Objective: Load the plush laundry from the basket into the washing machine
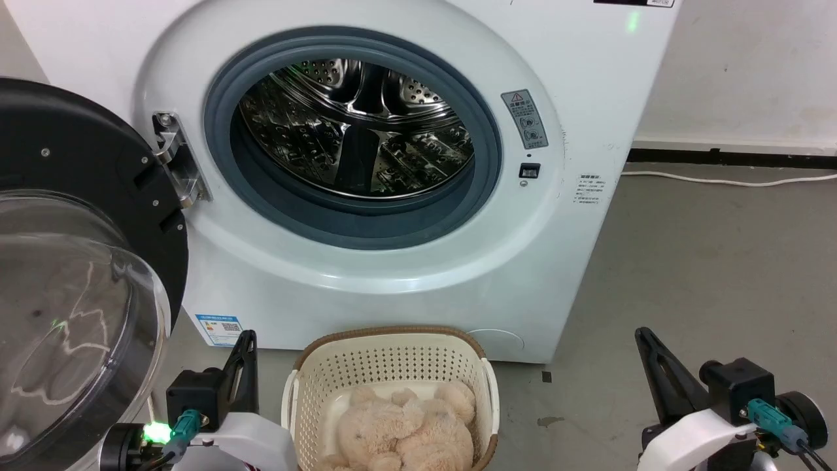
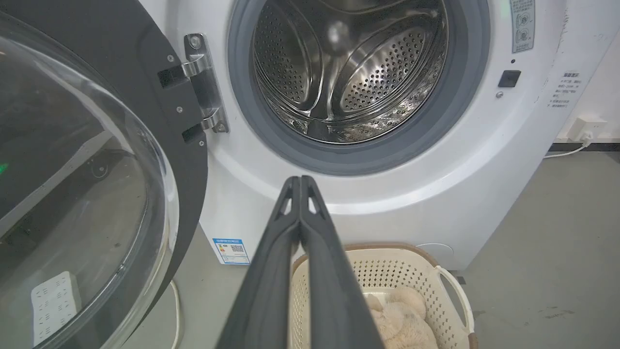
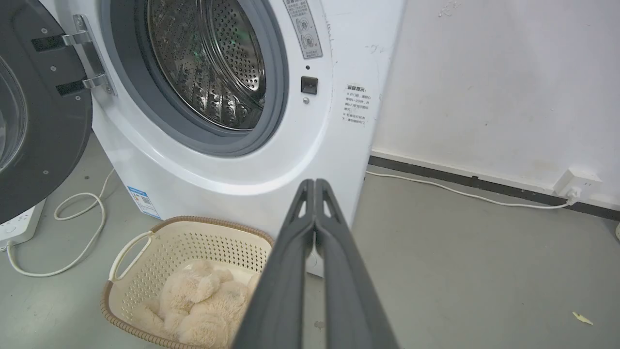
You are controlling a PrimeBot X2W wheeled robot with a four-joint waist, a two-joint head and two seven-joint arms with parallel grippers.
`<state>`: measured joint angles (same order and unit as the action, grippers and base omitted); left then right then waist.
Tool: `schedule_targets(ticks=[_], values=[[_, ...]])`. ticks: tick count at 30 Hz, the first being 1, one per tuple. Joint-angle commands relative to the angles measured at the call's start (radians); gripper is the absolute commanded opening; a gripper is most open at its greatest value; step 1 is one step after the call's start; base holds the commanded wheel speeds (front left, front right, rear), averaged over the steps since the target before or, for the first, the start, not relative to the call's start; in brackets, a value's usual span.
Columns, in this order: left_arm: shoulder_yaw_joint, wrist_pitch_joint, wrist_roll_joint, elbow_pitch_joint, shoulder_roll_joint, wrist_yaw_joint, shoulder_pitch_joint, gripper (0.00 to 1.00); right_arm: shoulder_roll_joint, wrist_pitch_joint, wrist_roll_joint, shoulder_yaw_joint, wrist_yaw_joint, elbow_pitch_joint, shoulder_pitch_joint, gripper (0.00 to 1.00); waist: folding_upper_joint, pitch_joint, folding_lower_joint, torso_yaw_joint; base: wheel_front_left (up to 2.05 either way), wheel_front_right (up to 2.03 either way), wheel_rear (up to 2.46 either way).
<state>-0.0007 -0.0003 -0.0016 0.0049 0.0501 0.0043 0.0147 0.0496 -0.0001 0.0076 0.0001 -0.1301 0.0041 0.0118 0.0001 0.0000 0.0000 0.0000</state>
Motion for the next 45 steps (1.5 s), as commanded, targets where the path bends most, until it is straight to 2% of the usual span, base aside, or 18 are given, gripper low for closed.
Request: schedule_targets(ticks=[1, 26, 27, 45], values=[[0.001, 0.0, 0.002, -0.005, 0.0, -0.004, -0.015, 0.0, 0.001, 0.0, -0.008, 0.0, -0.001, -0.004, -0.012, 0.0, -0.0001, 0.0, 0.0, 0.0, 0.0, 0.0, 0.0], [0.001, 0.0, 0.002, -0.005, 0.0, -0.004, -0.015, 0.0, 0.001, 0.0, -0.008, 0.0, -0.001, -0.004, -0.012, 0.0, -0.0001, 0.0, 0.0, 0.0, 0.0, 0.0, 0.0], [0.0, 0.0, 0.0, 0.0, 0.0, 0.0, 0.0, 1.0, 0.0, 0.0, 0.0, 0.0, 0.0, 0.0, 0.0, 1.0, -0.0001, 0.0, 0.0, 0.0, 0.0, 0.0, 0.0], [-0.036, -0.035, -0.054, 0.013, 0.0, 0.011, 0.004, 1.0, 0.0, -0.035, 0.053, 0.008, 0.0, 0.004, 0.018, 1.0, -0.0001, 0.008, 0.0, -0.001, 0.0, 0.0, 0.0]])
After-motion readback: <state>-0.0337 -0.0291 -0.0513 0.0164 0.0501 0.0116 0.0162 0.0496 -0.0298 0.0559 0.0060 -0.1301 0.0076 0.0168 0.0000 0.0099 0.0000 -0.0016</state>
